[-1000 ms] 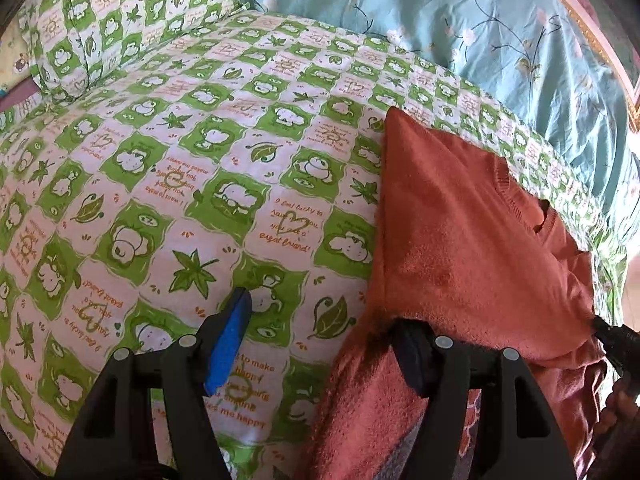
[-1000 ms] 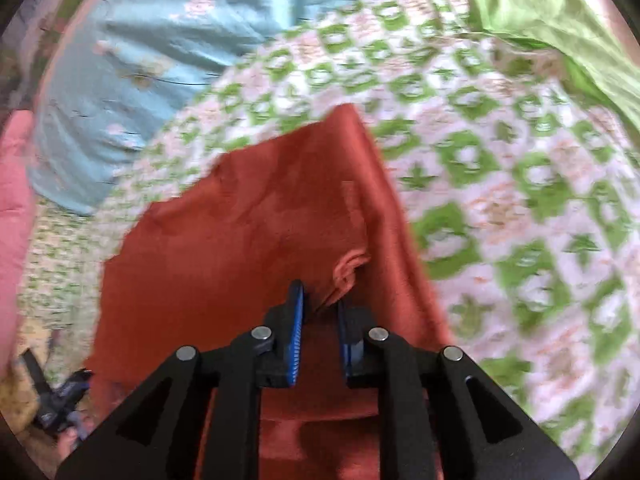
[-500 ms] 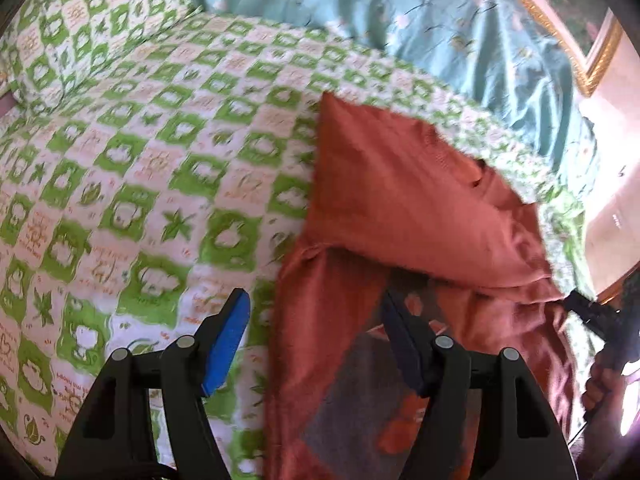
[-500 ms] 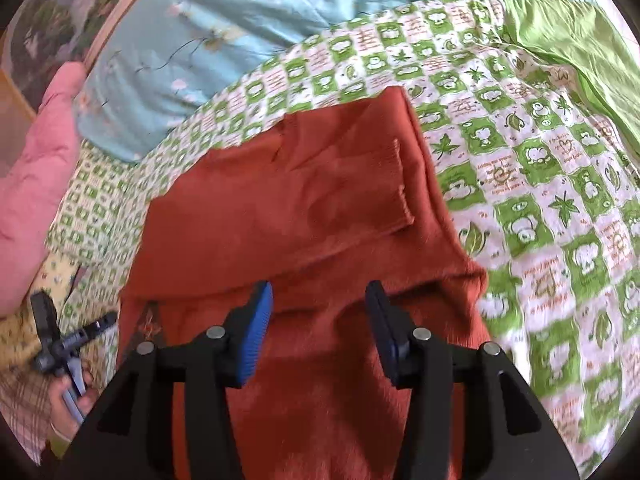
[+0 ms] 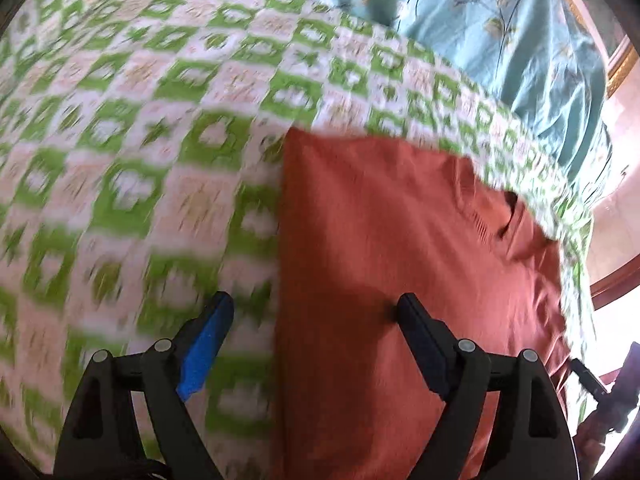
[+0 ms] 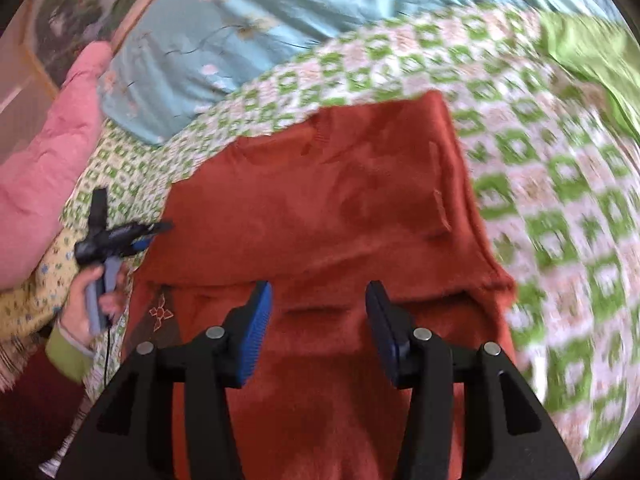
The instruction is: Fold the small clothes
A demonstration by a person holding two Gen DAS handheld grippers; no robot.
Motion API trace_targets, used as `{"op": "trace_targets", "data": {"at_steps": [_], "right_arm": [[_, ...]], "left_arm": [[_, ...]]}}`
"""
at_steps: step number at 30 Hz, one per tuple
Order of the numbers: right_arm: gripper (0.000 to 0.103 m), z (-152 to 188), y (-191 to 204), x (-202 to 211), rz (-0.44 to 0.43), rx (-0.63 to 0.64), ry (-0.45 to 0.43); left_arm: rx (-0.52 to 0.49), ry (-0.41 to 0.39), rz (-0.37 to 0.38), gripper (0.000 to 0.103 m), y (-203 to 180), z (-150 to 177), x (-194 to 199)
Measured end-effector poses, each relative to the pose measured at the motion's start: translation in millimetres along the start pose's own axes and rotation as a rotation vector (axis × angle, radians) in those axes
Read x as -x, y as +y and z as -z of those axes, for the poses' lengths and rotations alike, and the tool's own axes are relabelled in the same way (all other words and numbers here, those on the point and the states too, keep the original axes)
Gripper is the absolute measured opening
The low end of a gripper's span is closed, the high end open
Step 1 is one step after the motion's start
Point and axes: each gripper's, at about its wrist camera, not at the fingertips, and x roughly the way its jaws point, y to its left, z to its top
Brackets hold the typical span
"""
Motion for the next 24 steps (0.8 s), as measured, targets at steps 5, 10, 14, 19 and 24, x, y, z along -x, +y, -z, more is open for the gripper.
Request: {"op": "trace_targets", "data": {"at_steps": [5,10,14,19,24], "right_arm": [[0.050,-23,-4,-29,0.002,-0.016,-0.003],[0.051,-43,-2,-47,0.044,0.008,-0.009],[0.054,-46,-28,-77,0.165,-0.079,0.082],[0.054,-42,-15,-37,0.092,-0.099,0.010],[0.063,-18,6,7,0.030,-0.069,-0.018]], "left_arm": [[-0.010,-0.036,-0.023,0.025,-3,-19,-14],[-0.095,-0.119,-0.134,0.009,-16,-25,-12],[-0.133,-0.102,-0.171,0.009,-18,-24,-24],[-0.171,-0.105,-0.161,0.014,-29,-15,2],[-0.153,-0.104,-0.116,0.039,-25,31,50]]}}
